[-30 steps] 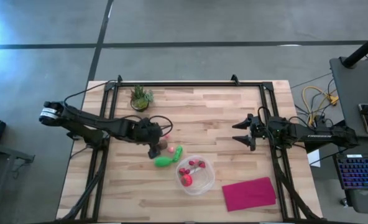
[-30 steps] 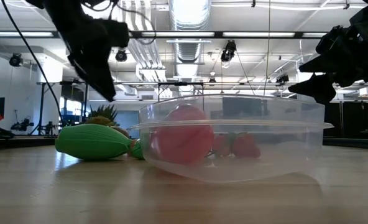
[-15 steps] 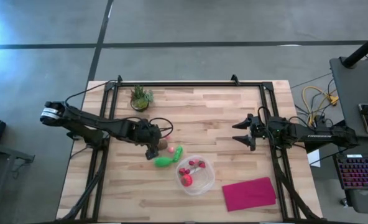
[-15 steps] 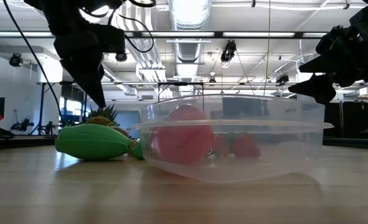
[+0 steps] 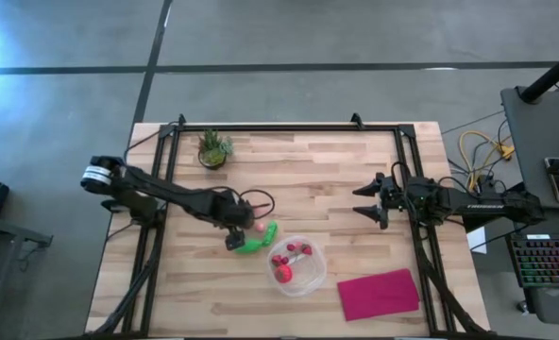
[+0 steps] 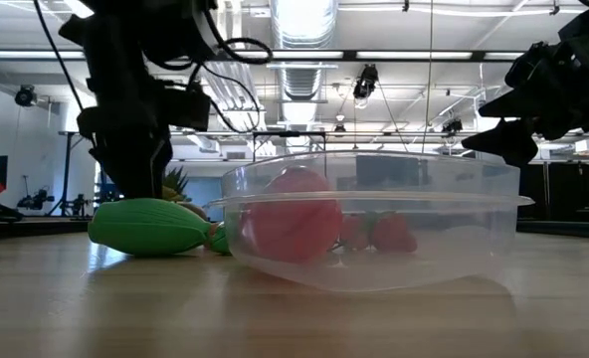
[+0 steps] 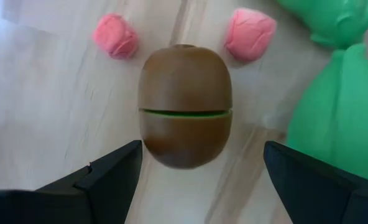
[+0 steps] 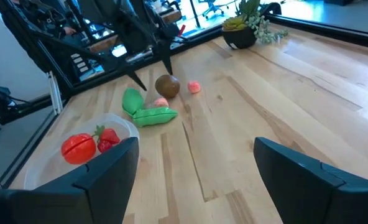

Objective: Pick and placing Produce into tupperware
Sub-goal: Put the brown kiwi into the transparent bin

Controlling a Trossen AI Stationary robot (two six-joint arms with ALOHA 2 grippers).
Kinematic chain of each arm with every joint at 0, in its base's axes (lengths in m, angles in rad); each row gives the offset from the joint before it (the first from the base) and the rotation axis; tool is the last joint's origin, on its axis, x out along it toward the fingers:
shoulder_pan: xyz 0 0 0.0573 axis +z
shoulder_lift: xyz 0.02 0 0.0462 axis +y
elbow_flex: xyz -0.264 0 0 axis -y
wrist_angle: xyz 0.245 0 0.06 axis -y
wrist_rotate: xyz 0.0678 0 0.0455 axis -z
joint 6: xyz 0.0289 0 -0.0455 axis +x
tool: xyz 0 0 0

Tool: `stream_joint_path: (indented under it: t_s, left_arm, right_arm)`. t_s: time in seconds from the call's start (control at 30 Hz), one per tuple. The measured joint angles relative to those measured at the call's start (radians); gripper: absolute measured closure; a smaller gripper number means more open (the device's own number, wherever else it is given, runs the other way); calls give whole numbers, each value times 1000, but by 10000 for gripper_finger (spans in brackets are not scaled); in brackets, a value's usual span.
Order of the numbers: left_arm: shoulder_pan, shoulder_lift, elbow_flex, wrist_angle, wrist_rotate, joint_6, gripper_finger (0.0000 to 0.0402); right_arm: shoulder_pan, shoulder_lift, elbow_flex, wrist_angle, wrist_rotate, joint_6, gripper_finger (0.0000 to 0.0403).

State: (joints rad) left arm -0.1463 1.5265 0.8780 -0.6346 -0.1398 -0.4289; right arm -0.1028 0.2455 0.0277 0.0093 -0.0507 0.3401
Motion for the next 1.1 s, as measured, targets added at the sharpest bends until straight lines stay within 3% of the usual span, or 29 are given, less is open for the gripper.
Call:
stream_joint_path:
  t_s: [0.37,0.63,1.1]
  left_arm:
    - [0,81,15,84,-7,45,81]
    - [1,42,20,87,-81,82,81]
    - [8,120,11,197,-54,106,82]
  right_arm:
    - [0,0,0,0,0,0,97]
    - [0,0,0,-1,0,0,90]
    - [0,0,0,-2,0,0,91]
